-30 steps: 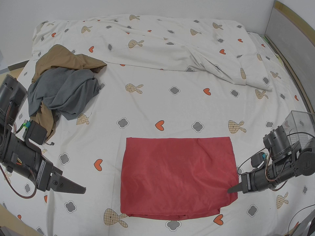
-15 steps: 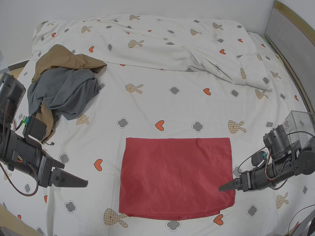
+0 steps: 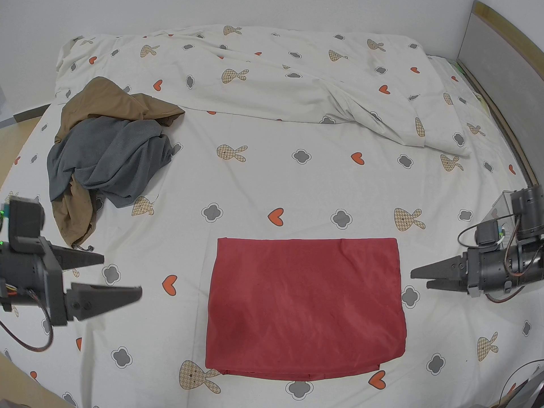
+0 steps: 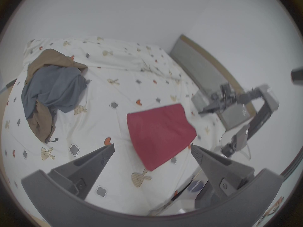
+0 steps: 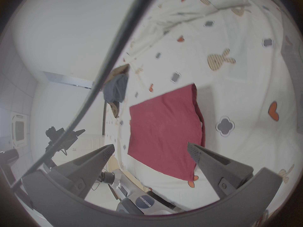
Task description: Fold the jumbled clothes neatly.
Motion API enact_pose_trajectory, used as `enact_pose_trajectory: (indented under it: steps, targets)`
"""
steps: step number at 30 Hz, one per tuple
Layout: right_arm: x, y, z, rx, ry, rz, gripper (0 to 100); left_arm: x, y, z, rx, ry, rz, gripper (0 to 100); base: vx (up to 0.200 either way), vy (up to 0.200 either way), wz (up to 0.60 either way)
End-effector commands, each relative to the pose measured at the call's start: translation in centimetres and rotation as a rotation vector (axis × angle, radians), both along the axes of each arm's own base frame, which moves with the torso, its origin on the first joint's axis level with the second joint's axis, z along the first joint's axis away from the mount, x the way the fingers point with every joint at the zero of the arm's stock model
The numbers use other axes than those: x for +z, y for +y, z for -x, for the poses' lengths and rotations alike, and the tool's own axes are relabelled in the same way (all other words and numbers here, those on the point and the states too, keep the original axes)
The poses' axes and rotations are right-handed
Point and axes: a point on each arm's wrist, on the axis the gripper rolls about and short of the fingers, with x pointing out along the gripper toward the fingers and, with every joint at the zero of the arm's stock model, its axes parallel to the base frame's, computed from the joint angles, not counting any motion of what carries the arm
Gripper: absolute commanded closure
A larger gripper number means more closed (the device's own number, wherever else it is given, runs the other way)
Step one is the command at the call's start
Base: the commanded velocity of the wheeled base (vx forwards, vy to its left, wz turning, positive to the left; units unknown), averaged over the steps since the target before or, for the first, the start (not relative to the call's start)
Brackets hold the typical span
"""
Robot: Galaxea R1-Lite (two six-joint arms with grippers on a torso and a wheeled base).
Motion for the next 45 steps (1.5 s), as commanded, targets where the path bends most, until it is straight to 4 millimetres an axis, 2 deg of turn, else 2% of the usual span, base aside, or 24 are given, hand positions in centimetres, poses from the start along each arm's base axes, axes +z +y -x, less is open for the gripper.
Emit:
enact_pose_trajectory:
  steps: [1, 4, 7, 8, 11, 13, 16, 17, 18, 24, 25, 26, 29, 35, 45]
  targets:
    - [4.0, -1.6, 2.0, -0.052, -0.22, -0.044, 0, 3.8, 1.3, 3.7, 0.036, -0.206, 0.193, 0, 0.0, 0.0, 0.0]
    - [4.0, -1.8, 1.8, -0.134, -0.253, 0.027, 0, 3.8, 1.2, 3.4, 0.046, -0.27, 0.231, 0, 0.0, 0.0, 0.0]
    - [3.4, -1.9, 1.7, -0.131, -0.283, 0.08, 0, 3.6, 0.8, 2.5, 0.047, -0.239, 0.243, 0, 0.0, 0.0, 0.0]
    - [2.2, -2.3, 1.1, -0.119, -0.281, 0.128, 0, 3.0, 0.4, 1.6, 0.057, -0.163, 0.264, 0, 0.0, 0.0, 0.0]
    - [0.4, -2.7, -0.1, -0.097, -0.272, 0.182, 0, 1.8, -0.6, -0.6, 0.05, -0.004, 0.312, 0, 0.0, 0.0, 0.0]
    - [-0.8, -3.0, -1.4, -0.097, -0.252, 0.194, 0, -0.2, -0.9, -3.1, 0.021, 0.125, 0.318, 0, 0.0, 0.0, 0.0]
    - [-2.5, -3.2, -2.7, -0.065, -0.186, 0.157, 0, -2.6, -1.0, -5.8, -0.046, 0.256, 0.331, 0, 0.0, 0.0, 0.0]
    - [-2.7, -3.2, -2.8, -0.056, -0.18, 0.149, 0, -2.9, -1.1, -6.1, -0.058, 0.269, 0.334, 0, 0.0, 0.0, 0.0]
    - [-3.6, -3.2, -3.6, -0.013, -0.151, 0.101, 0, -4.2, -0.9, -7.7, -0.113, 0.325, 0.364, 0, 0.0, 0.0, 0.0]
    - [-6.0, -3.4, -5.4, 0.035, -0.16, 0.029, 0, -8.6, 0.9, -12.1, -0.168, 0.415, 0.399, 0, 0.0, 0.0, 0.0]
    - [-6.1, -3.4, -5.4, 0.034, -0.159, 0.028, 0, -8.7, 0.9, -12.2, -0.166, 0.417, 0.398, 0, 0.0, 0.0, 0.0]
    - [-6.7, -3.5, -5.5, 0.033, -0.165, 0.027, 0, -9.7, 1.5, -12.9, -0.157, 0.42, 0.384, 0, 0.0, 0.0, 0.0]
    - [-8.1, -3.6, -6.0, 0.03, -0.164, 0.028, 0, -11.1, 2.1, -13.8, -0.158, 0.43, 0.374, 0, 0.0, 0.0, 0.0]
    - [-9.7, -3.2, -6.6, 0.044, -0.136, 0.021, 0, -13.0, 2.2, -15.4, -0.204, 0.457, 0.395, 0, 0.0, 0.0, 0.0]
    - [-10.6, -2.8, -7.0, 0.098, -0.107, -0.025, 0, -15.8, 1.9, -17.5, -0.204, 0.47, 0.393, 0, 0.0, 0.0, 0.0]
